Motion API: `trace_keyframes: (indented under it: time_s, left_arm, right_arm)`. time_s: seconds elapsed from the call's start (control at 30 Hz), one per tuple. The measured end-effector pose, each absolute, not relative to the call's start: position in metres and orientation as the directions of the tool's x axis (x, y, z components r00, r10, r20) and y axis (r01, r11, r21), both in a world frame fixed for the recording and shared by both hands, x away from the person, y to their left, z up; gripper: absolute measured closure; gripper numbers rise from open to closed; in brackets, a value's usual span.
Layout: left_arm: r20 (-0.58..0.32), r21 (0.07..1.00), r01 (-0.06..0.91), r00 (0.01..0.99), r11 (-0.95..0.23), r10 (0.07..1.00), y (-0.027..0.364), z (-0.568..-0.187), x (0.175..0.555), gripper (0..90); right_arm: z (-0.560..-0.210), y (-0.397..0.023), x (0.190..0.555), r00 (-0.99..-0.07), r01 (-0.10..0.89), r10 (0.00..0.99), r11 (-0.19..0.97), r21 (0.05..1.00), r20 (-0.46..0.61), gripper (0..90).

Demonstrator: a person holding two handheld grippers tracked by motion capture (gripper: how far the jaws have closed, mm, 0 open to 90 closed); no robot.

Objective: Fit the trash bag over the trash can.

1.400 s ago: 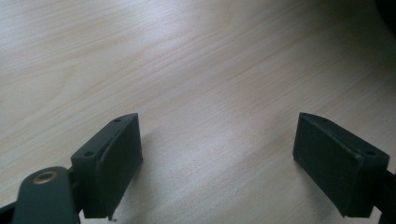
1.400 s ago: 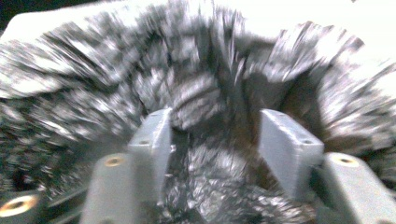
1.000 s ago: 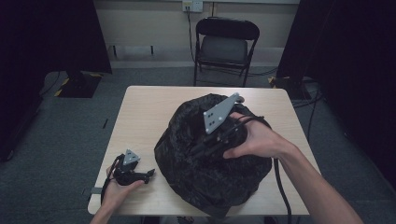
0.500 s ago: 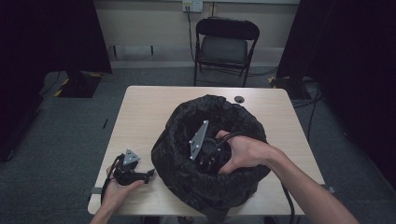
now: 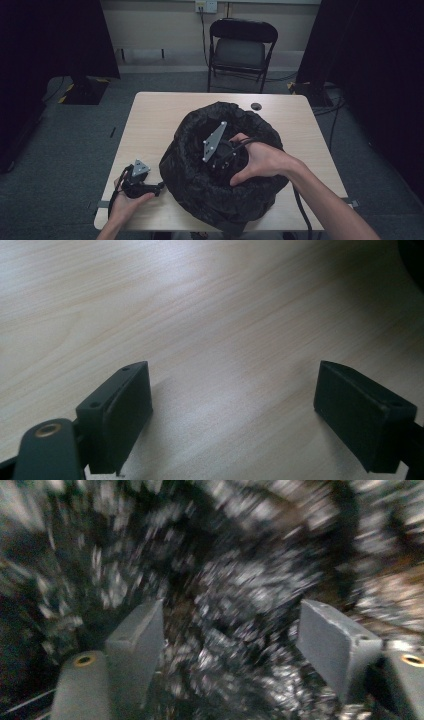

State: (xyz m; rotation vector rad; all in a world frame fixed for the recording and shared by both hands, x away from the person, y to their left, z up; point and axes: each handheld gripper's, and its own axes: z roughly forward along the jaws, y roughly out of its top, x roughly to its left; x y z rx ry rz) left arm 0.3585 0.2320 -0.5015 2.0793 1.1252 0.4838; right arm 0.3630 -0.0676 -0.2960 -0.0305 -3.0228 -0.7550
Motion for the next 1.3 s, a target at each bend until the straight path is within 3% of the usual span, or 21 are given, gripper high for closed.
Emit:
trace_keyframes:
  time_s: [0.47,0.8,1.07,1.3]
  left_arm:
    - [-0.009,0.738,0.568,0.549,-0.365,0.836,0.232,-0.502,0.358,14.9]
    - [-0.009,0.738,0.568,0.548,-0.365,0.836,0.232,-0.502,0.358,14.9]
    - [-0.008,0.738,0.570,0.544,-0.362,0.839,0.232,-0.502,0.358,14.9]
    - [-0.011,0.739,0.574,0.535,-0.354,0.845,0.231,-0.502,0.357,14.7]
  right_arm:
    - [-0.260,-0.090,0.377,-0.990,0.086,0.141,0.709,0.699,-0.021,21.8]
    - [-0.217,-0.126,0.371,-0.956,0.102,0.291,0.463,0.881,-0.042,20.3]
    - [-0.206,-0.174,0.359,-0.908,0.109,0.416,0.354,0.929,-0.052,18.6]
    - [-0.231,-0.223,0.346,-0.823,0.154,0.567,0.273,0.949,-0.029,17.8]
